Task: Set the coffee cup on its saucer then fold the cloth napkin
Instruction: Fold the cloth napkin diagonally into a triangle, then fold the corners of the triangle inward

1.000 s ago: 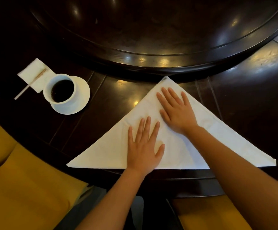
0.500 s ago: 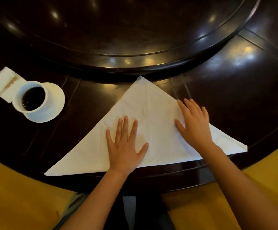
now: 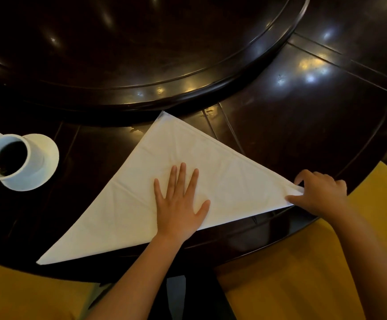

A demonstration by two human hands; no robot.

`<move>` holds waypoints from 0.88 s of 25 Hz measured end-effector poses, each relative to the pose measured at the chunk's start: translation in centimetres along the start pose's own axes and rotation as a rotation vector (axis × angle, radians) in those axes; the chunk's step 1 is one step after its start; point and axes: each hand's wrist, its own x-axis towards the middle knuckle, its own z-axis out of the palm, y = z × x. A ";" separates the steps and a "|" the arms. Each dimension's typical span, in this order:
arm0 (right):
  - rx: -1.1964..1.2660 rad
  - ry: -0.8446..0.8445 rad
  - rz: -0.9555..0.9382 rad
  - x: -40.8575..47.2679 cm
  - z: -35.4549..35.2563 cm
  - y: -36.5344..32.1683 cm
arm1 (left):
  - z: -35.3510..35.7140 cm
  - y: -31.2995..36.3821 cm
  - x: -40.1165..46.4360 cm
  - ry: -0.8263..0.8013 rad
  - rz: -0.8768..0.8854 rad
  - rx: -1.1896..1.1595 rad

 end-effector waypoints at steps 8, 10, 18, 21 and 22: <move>0.237 -0.037 -0.133 -0.3 -0.4 0.2 | 0.1 0.0 0.0 0.018 -0.003 0.003; 0.447 -0.168 -0.144 -0.7 -1.9 0.6 | 0.2 0.1 0.0 0.013 -0.001 0.010; 1.026 -0.534 -0.668 -1.9 -8.8 -5.1 | 0.1 -0.2 0.0 0.028 -0.028 -0.091; 0.899 -0.497 -0.748 -0.5 -9.5 -8.5 | -0.2 -0.3 -0.2 0.082 -0.042 -0.193; 0.845 -0.427 -0.767 -0.2 -9.6 -9.6 | -0.3 -0.4 -0.2 0.108 -0.047 -0.232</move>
